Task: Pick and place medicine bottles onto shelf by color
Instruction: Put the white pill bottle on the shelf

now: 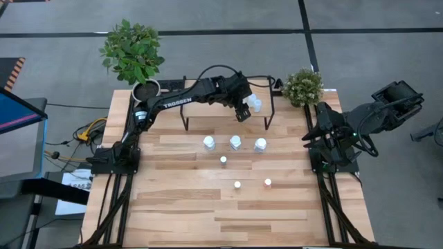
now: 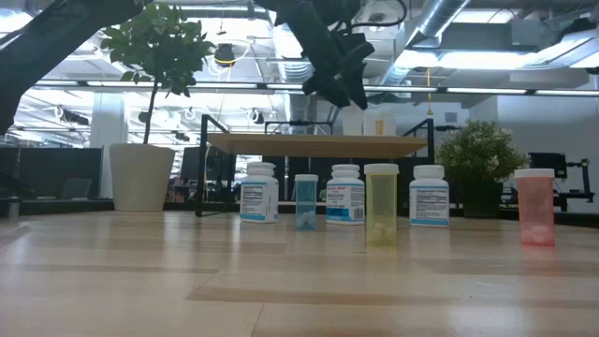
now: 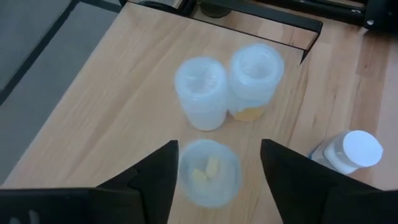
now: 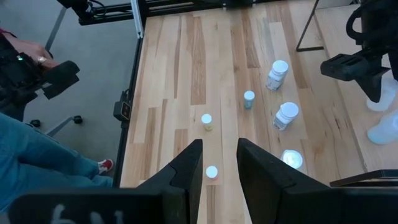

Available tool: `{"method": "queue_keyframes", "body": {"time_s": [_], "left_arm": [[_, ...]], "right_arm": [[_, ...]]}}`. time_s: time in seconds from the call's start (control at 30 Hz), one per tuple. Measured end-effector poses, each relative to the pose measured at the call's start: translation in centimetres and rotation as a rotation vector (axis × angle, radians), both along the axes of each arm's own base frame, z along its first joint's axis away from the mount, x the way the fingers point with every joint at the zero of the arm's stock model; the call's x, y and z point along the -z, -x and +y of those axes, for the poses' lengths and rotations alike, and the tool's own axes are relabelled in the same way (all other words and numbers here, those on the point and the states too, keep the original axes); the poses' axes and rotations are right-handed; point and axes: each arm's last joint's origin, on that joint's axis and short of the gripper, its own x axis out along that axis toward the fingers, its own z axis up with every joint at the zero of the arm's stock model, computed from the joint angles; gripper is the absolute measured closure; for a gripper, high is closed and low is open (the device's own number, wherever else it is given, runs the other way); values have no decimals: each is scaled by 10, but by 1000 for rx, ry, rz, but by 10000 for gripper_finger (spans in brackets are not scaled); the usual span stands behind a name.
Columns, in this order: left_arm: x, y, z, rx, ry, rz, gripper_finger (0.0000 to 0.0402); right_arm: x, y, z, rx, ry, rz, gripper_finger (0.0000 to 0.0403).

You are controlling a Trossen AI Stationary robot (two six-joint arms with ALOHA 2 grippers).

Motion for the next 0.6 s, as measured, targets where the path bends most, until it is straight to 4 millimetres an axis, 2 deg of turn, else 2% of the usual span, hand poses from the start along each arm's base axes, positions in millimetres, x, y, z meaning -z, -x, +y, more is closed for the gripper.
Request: {"method": "queue_keyframes", "body": {"time_s": [0.33,0.6], "left_arm": [[-9,-4,3,-18,-57,-72,170],[-50,4,3,-67,-224,-107,170]], "right_arm": [[0,0,0,0,0,0,281],[0,0,1,-14,-12,6,281]]}}
